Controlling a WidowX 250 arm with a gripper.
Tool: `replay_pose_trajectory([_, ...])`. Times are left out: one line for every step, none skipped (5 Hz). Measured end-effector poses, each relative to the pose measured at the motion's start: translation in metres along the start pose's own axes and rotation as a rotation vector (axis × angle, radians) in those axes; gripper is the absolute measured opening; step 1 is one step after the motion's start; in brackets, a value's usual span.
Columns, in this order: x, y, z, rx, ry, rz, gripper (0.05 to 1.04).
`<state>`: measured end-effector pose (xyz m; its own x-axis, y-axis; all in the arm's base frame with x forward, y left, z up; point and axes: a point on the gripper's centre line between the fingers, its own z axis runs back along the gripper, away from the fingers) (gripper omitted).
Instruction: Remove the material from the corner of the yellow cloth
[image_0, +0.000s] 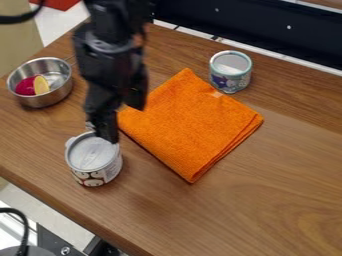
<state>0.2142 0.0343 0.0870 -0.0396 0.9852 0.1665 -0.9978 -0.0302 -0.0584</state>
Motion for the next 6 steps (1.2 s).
replay_pose_trajectory([-0.024, 0.0, -0.005, 0.091, -0.043, -0.193, 0.999])
replay_pose_trajectory([-0.035, -0.011, 0.002, 0.079, -0.08, -0.436, 0.999])
replay_pose_trajectory([-0.042, -0.029, 0.0, 0.1, -0.034, -0.561, 0.999])
replay_pose_trajectory([-0.044, -0.044, 0.005, 0.033, -0.038, -0.612, 0.999])
replay_pose_trajectory([-0.046, -0.065, 0.007, -0.028, -0.024, -0.652, 0.999])
replay_pose_trajectory([-0.049, -0.084, 0.006, -0.046, -0.019, -0.627, 0.999])
